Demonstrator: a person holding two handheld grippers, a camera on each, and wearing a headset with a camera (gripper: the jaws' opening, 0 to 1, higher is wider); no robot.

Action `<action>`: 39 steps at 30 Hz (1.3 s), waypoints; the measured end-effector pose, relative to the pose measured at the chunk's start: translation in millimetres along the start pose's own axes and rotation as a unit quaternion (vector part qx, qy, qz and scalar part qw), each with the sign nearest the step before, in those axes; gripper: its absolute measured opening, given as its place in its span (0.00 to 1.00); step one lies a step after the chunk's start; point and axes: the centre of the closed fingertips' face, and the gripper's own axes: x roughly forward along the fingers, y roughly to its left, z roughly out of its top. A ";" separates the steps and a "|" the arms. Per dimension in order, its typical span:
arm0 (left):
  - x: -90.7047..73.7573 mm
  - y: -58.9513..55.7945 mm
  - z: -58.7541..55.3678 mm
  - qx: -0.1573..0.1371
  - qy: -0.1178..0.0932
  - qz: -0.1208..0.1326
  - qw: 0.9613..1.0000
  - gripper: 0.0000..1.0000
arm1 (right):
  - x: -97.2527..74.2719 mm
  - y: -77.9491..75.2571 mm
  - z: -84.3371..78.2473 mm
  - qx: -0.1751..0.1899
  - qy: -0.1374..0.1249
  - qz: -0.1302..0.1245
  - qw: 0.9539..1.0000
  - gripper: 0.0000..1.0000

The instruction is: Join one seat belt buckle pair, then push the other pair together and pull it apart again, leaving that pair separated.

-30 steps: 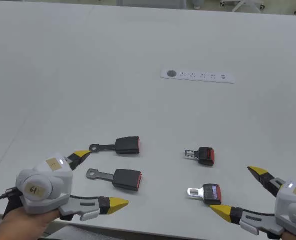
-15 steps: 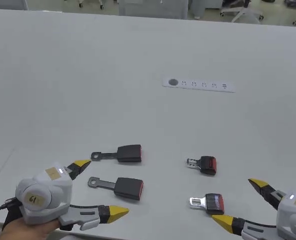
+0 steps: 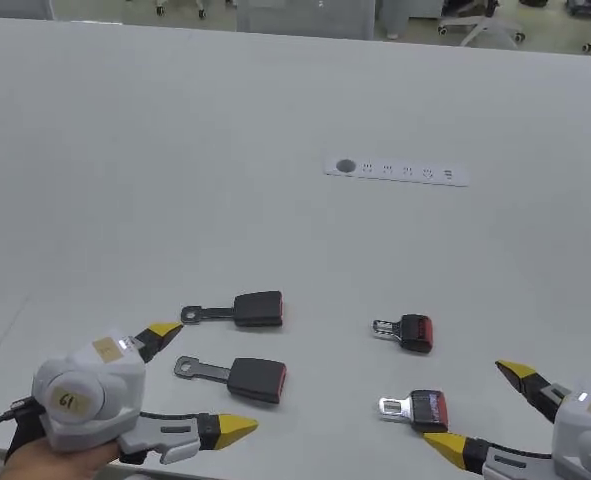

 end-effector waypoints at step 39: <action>18.6 16.2 3.8 -0.007 0.007 -0.003 1.000 0.99 | 18.0 -11.2 3.3 0.009 0.005 0.014 1.000 0.88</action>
